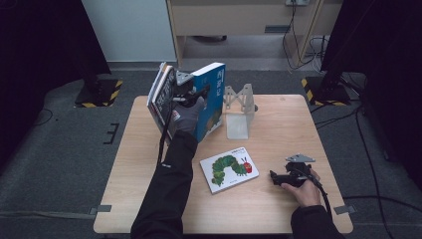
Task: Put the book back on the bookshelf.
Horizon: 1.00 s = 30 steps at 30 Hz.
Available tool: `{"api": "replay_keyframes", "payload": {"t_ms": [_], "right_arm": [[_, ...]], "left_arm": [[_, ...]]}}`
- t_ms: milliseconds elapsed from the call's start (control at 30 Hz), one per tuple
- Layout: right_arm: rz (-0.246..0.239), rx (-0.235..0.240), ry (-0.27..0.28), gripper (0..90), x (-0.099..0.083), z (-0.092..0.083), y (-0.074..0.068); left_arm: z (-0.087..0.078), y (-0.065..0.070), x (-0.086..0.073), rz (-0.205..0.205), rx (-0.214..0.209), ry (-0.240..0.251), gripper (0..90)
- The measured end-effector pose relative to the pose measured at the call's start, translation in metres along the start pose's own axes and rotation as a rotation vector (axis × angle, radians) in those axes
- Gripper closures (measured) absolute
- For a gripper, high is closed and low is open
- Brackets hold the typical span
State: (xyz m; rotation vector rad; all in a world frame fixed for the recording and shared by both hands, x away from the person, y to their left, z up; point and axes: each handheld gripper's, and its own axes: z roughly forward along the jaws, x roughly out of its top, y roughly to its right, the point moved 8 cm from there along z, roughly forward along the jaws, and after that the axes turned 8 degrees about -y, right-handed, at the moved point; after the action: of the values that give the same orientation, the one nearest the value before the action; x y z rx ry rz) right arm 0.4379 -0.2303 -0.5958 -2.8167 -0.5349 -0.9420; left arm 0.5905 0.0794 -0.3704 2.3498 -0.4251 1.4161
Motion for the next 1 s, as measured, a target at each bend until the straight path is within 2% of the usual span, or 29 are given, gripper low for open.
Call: {"api": "replay_keyframes", "payload": {"t_ms": [167,300,433,500,700,833,900,1000], "right_arm": [[0.0,0.0,0.0,2.5,0.0,0.0,0.0],[-0.002,0.0,0.0,2.5,0.0,0.0,0.0],[-0.002,0.001,0.0,2.4,0.0,0.0,0.0],[-0.002,0.001,0.0,2.4,0.0,0.0,0.0],[-0.001,0.001,-0.001,2.4,0.0,0.0,0.0],[-0.001,0.001,-0.001,2.4,0.0,0.0,0.0],[-0.001,0.001,-0.001,2.4,0.0,0.0,0.0],[-0.003,0.001,-0.001,2.4,0.0,0.0,0.0]], "left_arm": [[0.012,-0.002,-0.003,-0.033,-0.012,0.006,61.5],[0.016,-0.006,-0.003,-0.046,0.005,0.014,61.5],[0.019,-0.007,-0.005,-0.022,0.031,0.013,61.4],[0.021,-0.008,-0.007,-0.036,0.037,0.011,61.4],[0.025,-0.006,-0.012,-0.051,0.029,0.01,61.3],[0.028,-0.006,-0.023,-0.05,0.021,-0.005,61.3],[0.026,-0.005,-0.025,-0.044,0.029,0.01,61.2],[0.024,-0.004,-0.027,-0.028,0.026,0.005,61.1]]}}
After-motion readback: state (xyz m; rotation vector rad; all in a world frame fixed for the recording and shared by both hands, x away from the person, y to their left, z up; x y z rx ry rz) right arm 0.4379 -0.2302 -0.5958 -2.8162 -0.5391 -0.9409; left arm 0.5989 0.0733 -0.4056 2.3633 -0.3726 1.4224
